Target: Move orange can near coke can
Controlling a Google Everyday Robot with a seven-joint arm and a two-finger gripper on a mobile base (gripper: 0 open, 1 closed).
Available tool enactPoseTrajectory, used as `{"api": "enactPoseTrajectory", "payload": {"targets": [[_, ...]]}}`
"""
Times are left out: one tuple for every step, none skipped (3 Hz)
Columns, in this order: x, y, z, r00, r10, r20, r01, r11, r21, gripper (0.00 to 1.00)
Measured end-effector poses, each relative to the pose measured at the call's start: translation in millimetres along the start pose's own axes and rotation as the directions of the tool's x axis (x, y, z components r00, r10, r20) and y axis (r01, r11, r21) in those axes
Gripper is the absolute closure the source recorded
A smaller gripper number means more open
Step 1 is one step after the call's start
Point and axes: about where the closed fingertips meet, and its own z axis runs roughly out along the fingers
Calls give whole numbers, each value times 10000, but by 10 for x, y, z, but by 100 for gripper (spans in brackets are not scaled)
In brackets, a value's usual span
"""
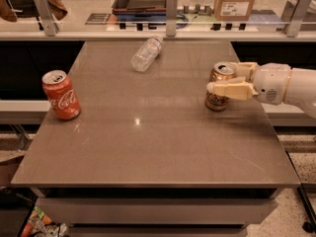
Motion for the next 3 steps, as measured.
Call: {"api": "enactPoseTrajectory", "payload": {"targets": [[-7,12,21,10000,-8,6,8,10000,-41,64],[-15,24,42,10000,-16,12,16,10000,-83,87],[-22,36,64,10000,-24,19,24,9999,-125,100]]}}
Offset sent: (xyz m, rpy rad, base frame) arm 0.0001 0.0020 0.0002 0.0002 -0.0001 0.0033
